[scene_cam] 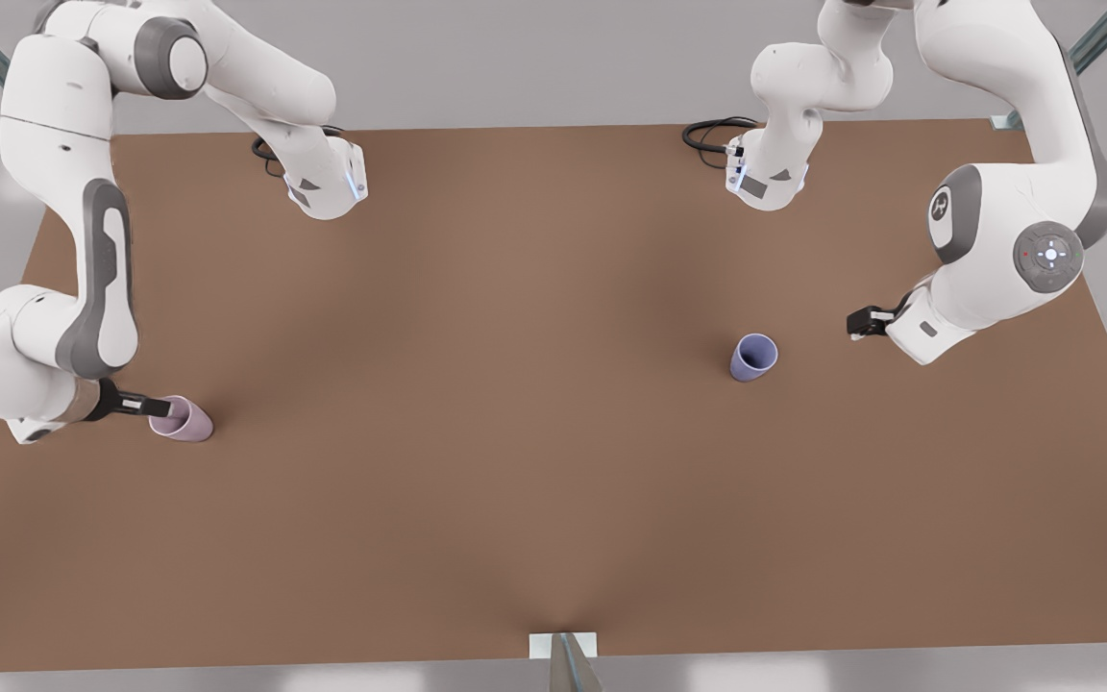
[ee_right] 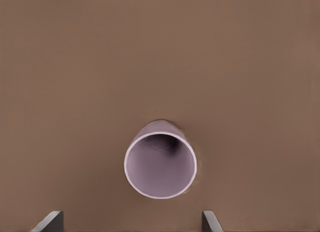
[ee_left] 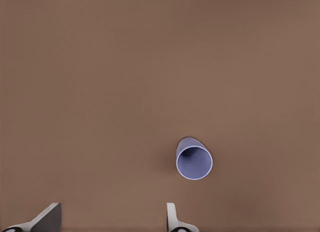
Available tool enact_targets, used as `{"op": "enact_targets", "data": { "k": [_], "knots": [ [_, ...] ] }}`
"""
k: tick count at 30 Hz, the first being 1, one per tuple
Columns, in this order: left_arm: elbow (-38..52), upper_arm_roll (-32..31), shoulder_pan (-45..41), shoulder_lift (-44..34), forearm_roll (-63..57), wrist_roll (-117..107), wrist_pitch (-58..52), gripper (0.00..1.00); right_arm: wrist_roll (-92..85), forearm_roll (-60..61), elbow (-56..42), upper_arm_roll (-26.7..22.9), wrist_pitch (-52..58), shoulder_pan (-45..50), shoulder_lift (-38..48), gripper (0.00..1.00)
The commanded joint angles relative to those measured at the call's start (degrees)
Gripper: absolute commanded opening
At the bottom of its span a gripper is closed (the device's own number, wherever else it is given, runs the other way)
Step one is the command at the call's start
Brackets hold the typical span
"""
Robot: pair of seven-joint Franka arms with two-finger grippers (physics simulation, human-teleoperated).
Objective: Stack the cups, with the pink cup at the bottom and the purple cup at the top
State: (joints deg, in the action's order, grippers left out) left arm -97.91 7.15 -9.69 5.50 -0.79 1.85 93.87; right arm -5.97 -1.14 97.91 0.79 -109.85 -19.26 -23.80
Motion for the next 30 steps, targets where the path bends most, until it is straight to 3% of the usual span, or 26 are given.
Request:
{"op": "enact_targets", "data": {
  "k": [1,16,19,27,30],
  "knots": [
    [0.0,0.1,0.0,0.0,0.0,0.0,0.0,1.0,0.0,-0.2,0.0,0.0,0.0,-0.1,-0.5,1.0],
    [0.0,0.1,0.0,0.8,0.0,0.0,-0.1,1.0,-1.1,0.1,0.4,0.0,-6.2,-3.0,-6.3,0.98],
    [0.0,0.1,0.0,0.8,0.0,0.0,-0.2,1.0,-1.0,0.1,0.4,0.1,-6.2,-2.8,-7.3,0.74],
    [0.0,0.1,0.1,1.4,0.0,0.0,0.0,1.0,-4.3,-0.2,1.1,0.0,-8.5,-3.2,-8.9,0.63],
    [0.0,0.1,0.1,1.4,0.0,0.0,0.0,1.0,-5.5,-0.2,1.2,0.0,-8.1,-3.2,-8.9,0.5]
  ]
}}
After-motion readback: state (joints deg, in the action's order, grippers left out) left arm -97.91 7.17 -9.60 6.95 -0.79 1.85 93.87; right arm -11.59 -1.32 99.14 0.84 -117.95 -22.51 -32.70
